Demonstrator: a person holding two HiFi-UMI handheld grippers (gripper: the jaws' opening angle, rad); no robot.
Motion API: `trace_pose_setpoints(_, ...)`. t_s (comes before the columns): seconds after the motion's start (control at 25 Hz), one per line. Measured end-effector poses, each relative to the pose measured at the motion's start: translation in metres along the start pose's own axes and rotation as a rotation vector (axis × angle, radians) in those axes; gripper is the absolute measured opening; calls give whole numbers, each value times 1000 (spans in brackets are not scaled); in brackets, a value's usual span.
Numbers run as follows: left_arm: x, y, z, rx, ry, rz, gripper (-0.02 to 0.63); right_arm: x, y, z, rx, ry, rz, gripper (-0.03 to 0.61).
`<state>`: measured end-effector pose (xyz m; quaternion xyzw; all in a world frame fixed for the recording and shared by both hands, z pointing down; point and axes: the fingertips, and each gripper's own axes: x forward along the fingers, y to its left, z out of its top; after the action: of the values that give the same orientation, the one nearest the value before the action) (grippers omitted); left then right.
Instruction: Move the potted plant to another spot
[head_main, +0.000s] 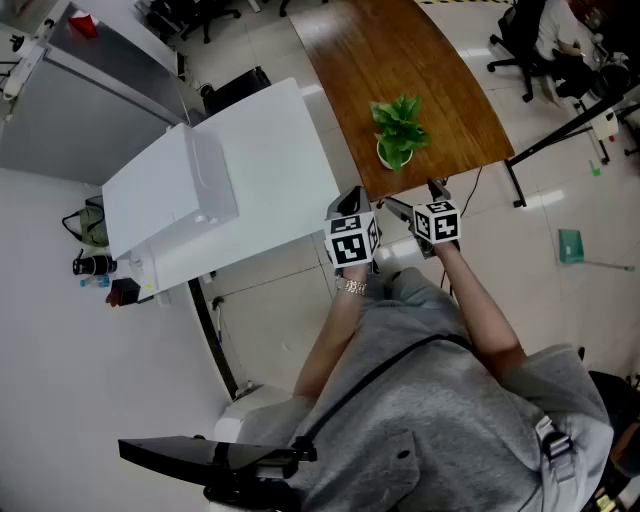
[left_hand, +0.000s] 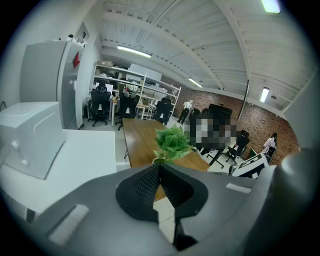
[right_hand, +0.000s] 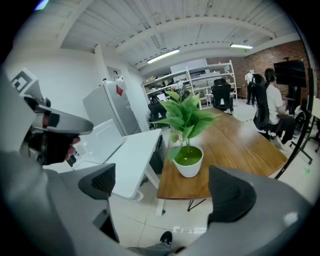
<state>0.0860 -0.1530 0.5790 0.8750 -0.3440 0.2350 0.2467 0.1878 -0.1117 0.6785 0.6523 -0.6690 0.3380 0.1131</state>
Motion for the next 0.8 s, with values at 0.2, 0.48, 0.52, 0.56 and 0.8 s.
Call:
trace_pose_setpoints(0.2,19,6,4,2,32,45,17,59,-62,-10,-100,62,-35,583)
trace_pose_setpoints(0.48,22,38,-17,-46,84,148,17,140,-90,6,-255,65,-41,583)
trace_pose_setpoints(0.52,21,43,-21,-51,91,162,17,149,-89,7,-272,67,-37,584)
trace_pose_setpoints(0.56,20,47,-24,-55,97,171,17,156,-88,8,-285,71,-33,584)
trace_pose_setpoints(0.8,19,62,-22,-100,86,217,17,178,-89,9,-325,117,-35,583)
